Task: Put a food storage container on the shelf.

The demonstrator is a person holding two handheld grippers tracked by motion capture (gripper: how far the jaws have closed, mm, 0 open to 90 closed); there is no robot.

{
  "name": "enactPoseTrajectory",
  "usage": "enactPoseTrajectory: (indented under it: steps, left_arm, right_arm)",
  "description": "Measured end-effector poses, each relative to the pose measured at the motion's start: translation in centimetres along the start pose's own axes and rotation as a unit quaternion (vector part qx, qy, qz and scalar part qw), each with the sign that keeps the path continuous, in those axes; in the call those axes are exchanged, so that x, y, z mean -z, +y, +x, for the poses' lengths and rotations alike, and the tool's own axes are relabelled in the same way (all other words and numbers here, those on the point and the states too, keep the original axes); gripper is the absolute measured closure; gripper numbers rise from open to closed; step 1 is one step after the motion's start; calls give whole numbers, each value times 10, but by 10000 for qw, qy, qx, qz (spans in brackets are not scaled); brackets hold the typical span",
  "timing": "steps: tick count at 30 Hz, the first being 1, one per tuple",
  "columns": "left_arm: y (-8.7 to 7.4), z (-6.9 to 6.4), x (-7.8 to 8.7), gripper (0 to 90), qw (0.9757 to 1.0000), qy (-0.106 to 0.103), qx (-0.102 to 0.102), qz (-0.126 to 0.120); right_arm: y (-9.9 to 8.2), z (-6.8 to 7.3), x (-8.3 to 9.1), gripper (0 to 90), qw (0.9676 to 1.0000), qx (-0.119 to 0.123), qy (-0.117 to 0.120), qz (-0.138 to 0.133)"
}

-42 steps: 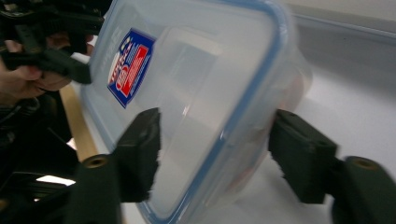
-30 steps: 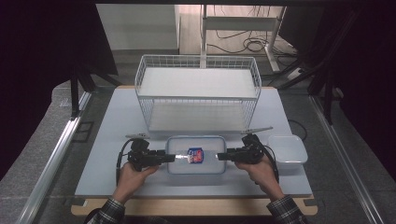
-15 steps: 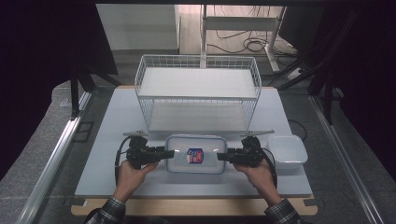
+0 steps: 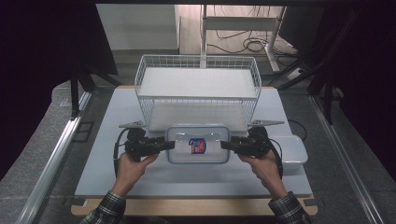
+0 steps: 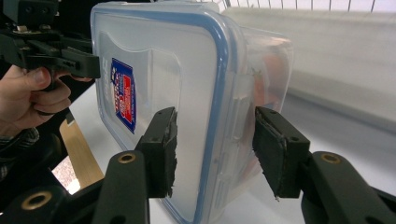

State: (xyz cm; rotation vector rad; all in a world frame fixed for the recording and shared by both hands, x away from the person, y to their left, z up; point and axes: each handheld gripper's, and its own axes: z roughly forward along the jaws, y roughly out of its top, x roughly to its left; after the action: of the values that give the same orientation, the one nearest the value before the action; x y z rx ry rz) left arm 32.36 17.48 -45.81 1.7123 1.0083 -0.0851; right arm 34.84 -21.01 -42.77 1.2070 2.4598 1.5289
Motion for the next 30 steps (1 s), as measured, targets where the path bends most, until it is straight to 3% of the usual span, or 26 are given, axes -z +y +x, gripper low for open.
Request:
enactPoseTrajectory:
  steps: [8, 20, 30]
  left_arm:
    - [28, -9, 7, 500, 9996, 24, -258, -84]
    - [77, -19, 19, 500, 9985, 99, -479, -243]
    - [122, -17, 29, 500, 9969, 94, -633, -468]
  right_arm:
    - [20, 5, 12, 511, 9997, 126, -39, -199]
    - [62, 8, 25, 510, 9988, 192, -57, -449]
    - [114, 11, 31, 508, 9971, 402, -152, -626]
